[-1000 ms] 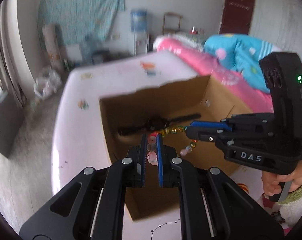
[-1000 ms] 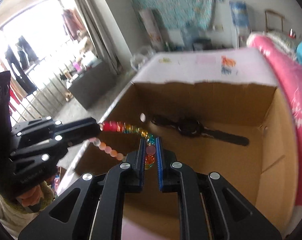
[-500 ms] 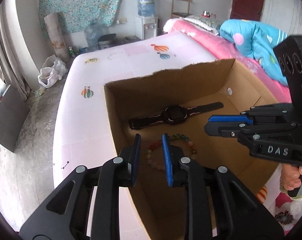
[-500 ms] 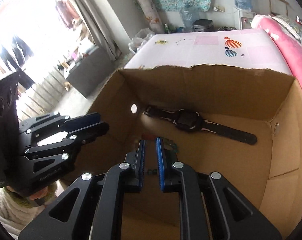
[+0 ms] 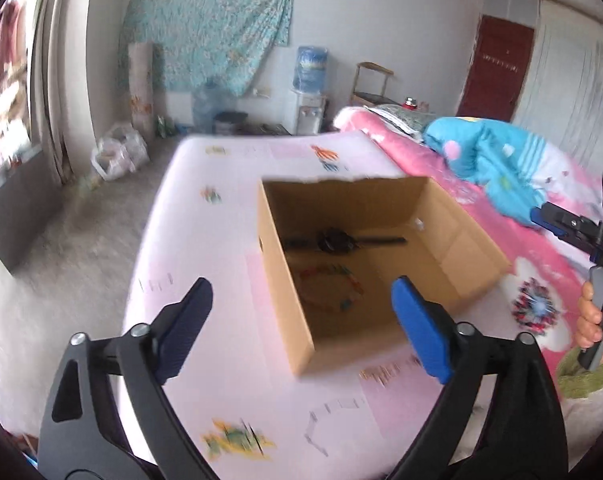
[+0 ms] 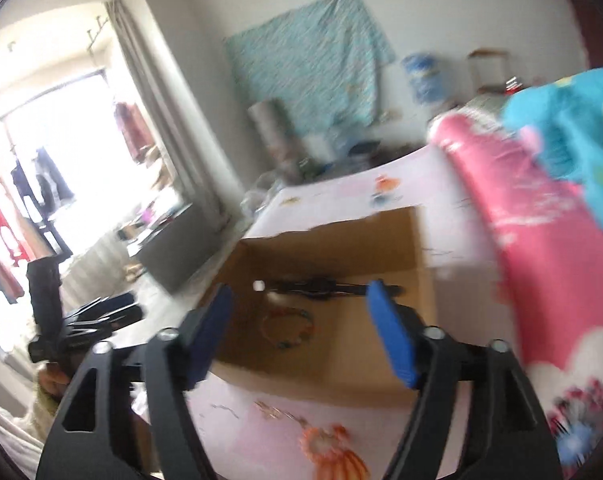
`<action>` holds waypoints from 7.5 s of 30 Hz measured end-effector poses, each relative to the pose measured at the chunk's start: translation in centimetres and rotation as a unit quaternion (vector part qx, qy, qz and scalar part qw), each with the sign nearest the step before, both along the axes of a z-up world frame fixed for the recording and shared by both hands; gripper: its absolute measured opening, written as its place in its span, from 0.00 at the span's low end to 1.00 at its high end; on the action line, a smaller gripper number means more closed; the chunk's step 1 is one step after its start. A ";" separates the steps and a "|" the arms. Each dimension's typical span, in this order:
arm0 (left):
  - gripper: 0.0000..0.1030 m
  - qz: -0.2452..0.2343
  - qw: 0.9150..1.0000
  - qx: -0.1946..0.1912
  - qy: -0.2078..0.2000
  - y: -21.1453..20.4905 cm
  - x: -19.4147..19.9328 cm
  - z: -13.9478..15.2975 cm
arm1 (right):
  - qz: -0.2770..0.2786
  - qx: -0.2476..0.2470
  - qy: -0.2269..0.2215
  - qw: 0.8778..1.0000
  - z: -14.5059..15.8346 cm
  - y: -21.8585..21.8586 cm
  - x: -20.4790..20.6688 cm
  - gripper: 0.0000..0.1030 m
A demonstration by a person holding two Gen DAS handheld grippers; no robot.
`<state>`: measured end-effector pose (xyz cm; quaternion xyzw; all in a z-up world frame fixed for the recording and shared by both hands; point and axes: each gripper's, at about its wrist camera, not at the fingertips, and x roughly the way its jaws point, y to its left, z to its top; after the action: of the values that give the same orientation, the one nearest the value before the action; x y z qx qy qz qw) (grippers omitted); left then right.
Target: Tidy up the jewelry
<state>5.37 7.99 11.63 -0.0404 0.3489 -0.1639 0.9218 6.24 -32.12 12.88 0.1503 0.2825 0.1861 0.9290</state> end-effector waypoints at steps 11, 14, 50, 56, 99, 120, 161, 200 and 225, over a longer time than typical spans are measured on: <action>0.89 0.015 0.984 0.074 0.164 -3.7 -0.7 -13.2 | -0.081 -0.179 0.178 0.964 -12.6 2.9 -5.3 0.81; 0.89 0.016 0.981 0.088 0.171 -4.5 -0.2 -14.5 | -0.083 -0.185 0.203 0.958 -14.5 2.9 -4.5 0.81; 0.92 0.026 0.994 0.098 0.034 -4.8 0.1 -12.1 | -0.032 -0.047 0.154 0.986 -12.3 2.2 -1.2 0.88; 0.92 0.036 0.995 0.089 0.006 -5.5 1.5 -10.4 | -0.025 -0.017 0.140 0.990 -11.5 2.3 1.8 0.51; 0.42 -0.019 0.995 0.080 0.059 -7.1 -1.1 -14.9 | 0.027 -0.208 0.243 0.947 -15.4 7.6 0.9 0.10; 0.41 0.092 0.993 0.064 0.047 -1.7 -1.6 -13.9 | 0.118 -0.126 0.143 0.974 -7.8 15.7 -1.0 0.09; 0.15 -0.096 0.991 0.092 0.023 -12.9 -2.8 -12.5 | 0.107 -0.141 0.154 0.972 -15.7 14.3 0.5 0.11; 0.10 -0.117 0.986 0.079 0.092 -12.3 -1.7 -13.9 | 0.062 -0.135 0.115 0.982 -13.9 10.1 0.5 0.10; 0.11 -0.172 0.977 0.089 0.090 -15.5 -1.1 -14.2 | 0.054 -0.112 0.115 0.986 -14.1 8.9 0.6 0.10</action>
<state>4.31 -7.47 -2.52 0.0882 0.4452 -0.2840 0.8446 6.81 -23.17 -1.19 0.0506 0.4144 0.1851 0.8896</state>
